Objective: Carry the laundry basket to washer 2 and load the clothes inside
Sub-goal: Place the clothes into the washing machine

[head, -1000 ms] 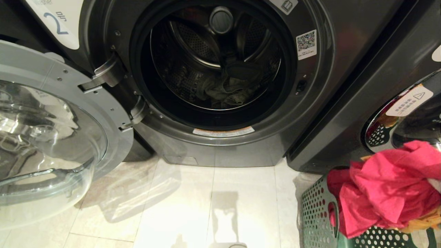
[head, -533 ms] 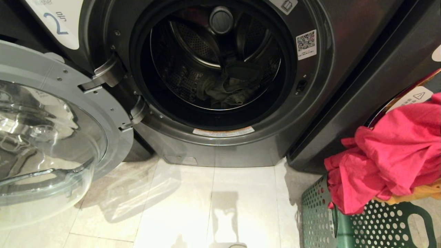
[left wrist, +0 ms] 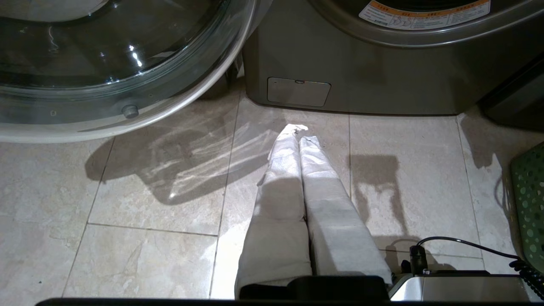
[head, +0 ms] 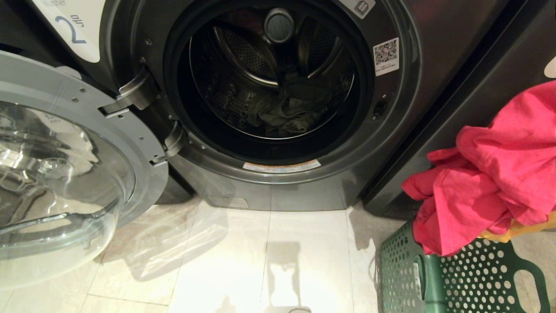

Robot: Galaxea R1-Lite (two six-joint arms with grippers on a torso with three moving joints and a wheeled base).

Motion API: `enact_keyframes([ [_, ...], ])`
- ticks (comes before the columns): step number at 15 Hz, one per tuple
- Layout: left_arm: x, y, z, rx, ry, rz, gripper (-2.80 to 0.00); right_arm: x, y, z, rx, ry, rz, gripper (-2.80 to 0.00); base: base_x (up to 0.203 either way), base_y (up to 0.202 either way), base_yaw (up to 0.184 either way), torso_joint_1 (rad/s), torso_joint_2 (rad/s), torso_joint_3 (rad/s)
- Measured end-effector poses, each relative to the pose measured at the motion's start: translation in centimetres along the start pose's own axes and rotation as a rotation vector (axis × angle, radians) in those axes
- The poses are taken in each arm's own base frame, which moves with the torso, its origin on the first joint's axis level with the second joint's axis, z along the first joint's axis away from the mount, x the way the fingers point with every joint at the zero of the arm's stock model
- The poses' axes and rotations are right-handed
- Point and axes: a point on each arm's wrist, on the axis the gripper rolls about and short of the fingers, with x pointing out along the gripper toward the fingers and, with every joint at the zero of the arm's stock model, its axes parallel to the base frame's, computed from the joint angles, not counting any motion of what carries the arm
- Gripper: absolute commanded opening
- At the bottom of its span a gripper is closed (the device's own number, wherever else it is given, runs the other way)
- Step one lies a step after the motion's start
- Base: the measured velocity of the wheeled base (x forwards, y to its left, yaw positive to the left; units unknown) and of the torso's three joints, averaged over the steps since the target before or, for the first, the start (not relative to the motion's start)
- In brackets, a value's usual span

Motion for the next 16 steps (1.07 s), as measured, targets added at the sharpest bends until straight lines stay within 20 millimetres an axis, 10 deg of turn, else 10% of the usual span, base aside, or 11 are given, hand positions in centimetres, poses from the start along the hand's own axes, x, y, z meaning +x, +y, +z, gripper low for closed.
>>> enact_keyframes([
  [16,0.0,0.0,0.0,-0.002,0.005,0.001,-2.80,-2.0,0.4,0.3,-0.002,-0.016,0.056,-2.80,0.000,0.057,0.001,0.000,0.00,0.000],
])
